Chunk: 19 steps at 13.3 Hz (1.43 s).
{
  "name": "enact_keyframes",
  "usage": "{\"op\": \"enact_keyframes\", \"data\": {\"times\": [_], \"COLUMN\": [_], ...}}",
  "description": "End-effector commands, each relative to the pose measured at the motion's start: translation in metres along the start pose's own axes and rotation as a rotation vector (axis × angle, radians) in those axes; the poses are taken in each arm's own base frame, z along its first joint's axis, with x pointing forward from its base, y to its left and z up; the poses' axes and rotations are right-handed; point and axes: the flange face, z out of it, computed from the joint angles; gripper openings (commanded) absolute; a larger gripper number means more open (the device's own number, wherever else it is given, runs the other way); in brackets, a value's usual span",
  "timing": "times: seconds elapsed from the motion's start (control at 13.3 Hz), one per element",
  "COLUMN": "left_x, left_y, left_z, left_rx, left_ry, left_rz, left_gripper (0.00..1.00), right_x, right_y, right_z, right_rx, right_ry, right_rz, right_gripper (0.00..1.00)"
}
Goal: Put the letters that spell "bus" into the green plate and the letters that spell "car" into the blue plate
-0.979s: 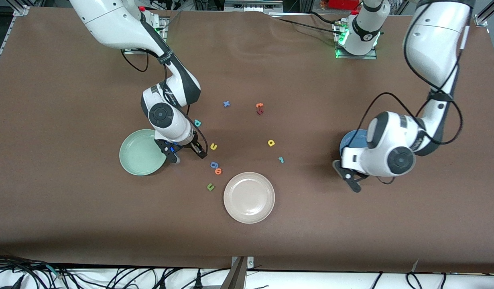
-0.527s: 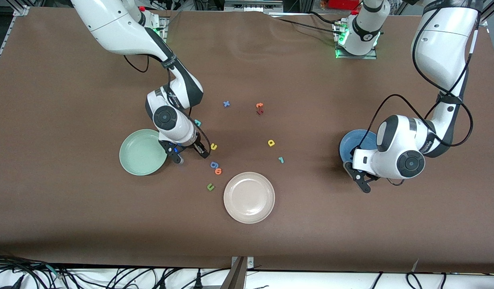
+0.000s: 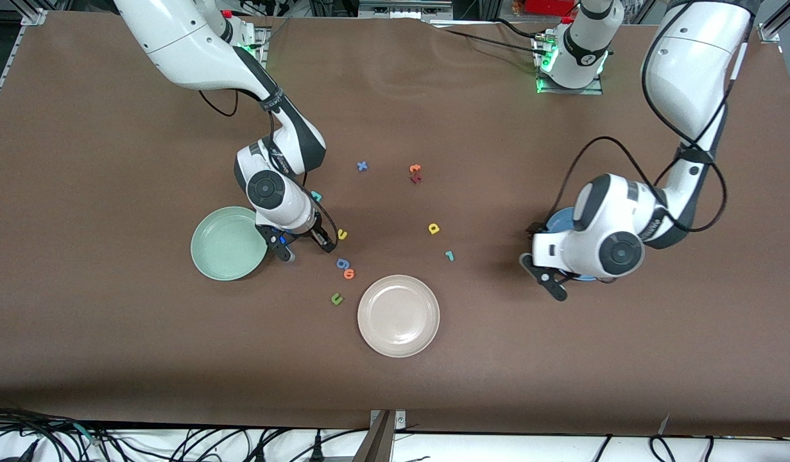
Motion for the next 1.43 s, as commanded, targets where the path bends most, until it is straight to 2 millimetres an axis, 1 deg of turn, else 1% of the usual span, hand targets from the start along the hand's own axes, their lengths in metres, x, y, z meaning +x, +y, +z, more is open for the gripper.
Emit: {"op": "enact_keyframes", "data": {"times": [0.0,0.08,0.15,0.23,0.3,0.38,0.45,0.53,0.6,0.68,0.75,0.83,0.9,1.05,1.13,1.21,1.28,1.36], "left_x": [0.018,0.030,0.039,0.051,0.061,0.071,0.079,0.085,0.090,0.093,0.094,0.094,0.094,0.094,0.094,0.094,0.096,0.096], "left_y": [0.058,0.086,0.111,0.135,0.153,0.174,0.191,0.198,0.204,0.211,0.215,0.218,0.220,0.216,0.215,0.209,0.215,0.215], "left_z": [-0.008,-0.007,-0.001,0.004,0.011,0.024,0.033,0.051,0.061,0.070,0.082,0.089,0.098,0.106,0.105,0.101,0.103,0.107], "left_rx": [0.028,0.041,0.054,0.059,0.052,0.047,0.042,0.035,0.023,0.026,0.039,0.066,0.098,0.126,0.144,0.148,0.148,0.145], "left_ry": [-0.007,-0.005,0.002,0.034,0.075,0.097,0.124,0.132,0.148,0.152,0.141,0.136,0.130,0.123,0.128,0.134,0.133,0.128], "left_rz": [-0.194,-0.249,-0.320,-0.391,-0.458,-0.514,-0.541,-0.537,-0.544,-0.550,-0.549,-0.537,-0.522,-0.510,-0.487,-0.483,-0.474,-0.476], "left_gripper": [1.00,1.00,1.00,1.00,1.00,1.00,1.00,1.00,1.00,1.00,1.00,1.00,1.00,1.00,0.95,0.79,0.54,0.39], "right_x": [-0.003,-0.003,-0.002,-0.002,-0.002,-0.002,-0.002,-0.002,-0.002,-0.002,-0.001,-0.001,0.000,0.004,0.009,0.011,0.012,0.013], "right_y": [0.003,0.003,0.003,0.004,0.004,0.004,0.005,0.005,0.005,0.005,0.005,0.006,0.006,0.007,0.008,0.009,0.009,0.009], "right_z": [0.008,0.009,0.008,0.008,0.009,0.008,0.009,0.009,0.009,0.009,0.009,0.009,0.008,0.008,0.007,0.006,0.006,0.006], "right_rx": [-0.002,-0.004,-0.002,-0.005,-0.006,-0.007,-0.008,-0.010,-0.010,-0.010,-0.009,-0.010,-0.009,-0.013,-0.013,-0.012,-0.013,-0.013], "right_ry": [-0.001,0.000,0.001,0.004,0.004,0.005,0.006,0.006,0.006,0.006,0.007,0.007,0.008,0.012,0.017,0.020,0.022,0.022], "right_rz": [-0.007,-0.008,-0.010,-0.011,-0.012,-0.015,-0.018,-0.027,-0.036,-0.041,-0.040,-0.040,-0.040,-0.035,-0.029,-0.027,-0.030,-0.029], "right_gripper": [0.83,0.83,0.83,0.80,0.78,0.76,0.66,0.54,0.44,0.41,0.41,0.42,0.42,0.44,0.47,0.49,0.49,0.49]}}
